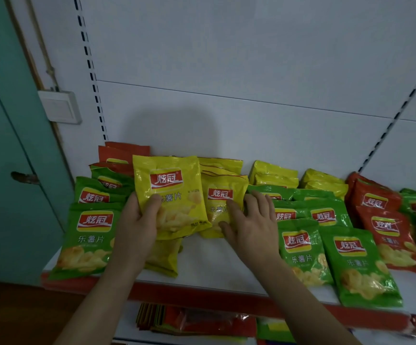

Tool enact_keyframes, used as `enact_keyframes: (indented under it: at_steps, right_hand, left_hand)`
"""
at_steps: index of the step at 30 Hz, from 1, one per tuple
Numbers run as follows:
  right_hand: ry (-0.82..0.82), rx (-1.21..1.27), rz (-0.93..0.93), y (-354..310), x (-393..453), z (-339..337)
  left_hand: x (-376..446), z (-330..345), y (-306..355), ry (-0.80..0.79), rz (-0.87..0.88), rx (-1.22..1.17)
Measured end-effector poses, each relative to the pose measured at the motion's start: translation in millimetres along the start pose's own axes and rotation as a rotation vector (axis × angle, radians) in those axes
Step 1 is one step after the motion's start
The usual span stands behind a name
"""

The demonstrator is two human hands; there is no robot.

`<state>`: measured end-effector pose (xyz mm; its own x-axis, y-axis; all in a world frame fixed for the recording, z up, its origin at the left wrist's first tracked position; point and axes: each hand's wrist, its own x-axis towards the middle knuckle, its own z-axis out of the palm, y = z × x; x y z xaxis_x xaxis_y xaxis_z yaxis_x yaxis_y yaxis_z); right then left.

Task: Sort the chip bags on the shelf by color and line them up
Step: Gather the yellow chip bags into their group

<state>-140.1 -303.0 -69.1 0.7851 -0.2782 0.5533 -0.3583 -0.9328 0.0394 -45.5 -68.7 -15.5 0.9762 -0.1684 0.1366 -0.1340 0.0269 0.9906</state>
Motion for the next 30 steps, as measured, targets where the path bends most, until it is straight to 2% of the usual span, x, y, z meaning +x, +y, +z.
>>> enact_keyframes:
  at_steps: [6,10,12,14,16,18,21,24,27,30]
  right_hand:
    - [-0.128,-0.066,0.017,-4,-9,2]
    - [-0.089,-0.010,0.034,-7,-8,-9]
    - [0.047,0.119,0.026,-4,-7,-20]
    - [0.161,0.389,0.100,-3,-6,-37]
    - [0.075,0.704,0.193,-8,-7,-55]
    - [-0.054,0.830,0.154,-16,-13,-64]
    - [-0.051,0.706,0.077,-16,-26,-51]
    - [-0.018,0.594,0.159,-15,-35,-35]
    - [-0.038,0.501,0.113,-19,-45,-21]
    - [-0.131,0.321,0.087,-20,-51,-9]
  left_hand:
    - [-9,8,-3,-0.045,0.030,-0.002]
    - [-12,14,-7,-0.093,0.053,0.038]
    - [-14,19,-5,-0.113,0.081,0.049]
    - [-18,26,-2,-0.134,0.123,0.085]
    - [-21,35,-4,-0.151,0.172,0.138]
    - [-24,44,-7,-0.177,0.193,0.169]
    - [-28,55,-11,-0.209,0.244,0.239]
    - [-31,60,-13,-0.168,0.468,0.481]
    - [-28,57,-23,-0.094,0.758,0.780]
    - [-29,54,-33,-0.140,0.836,1.006]
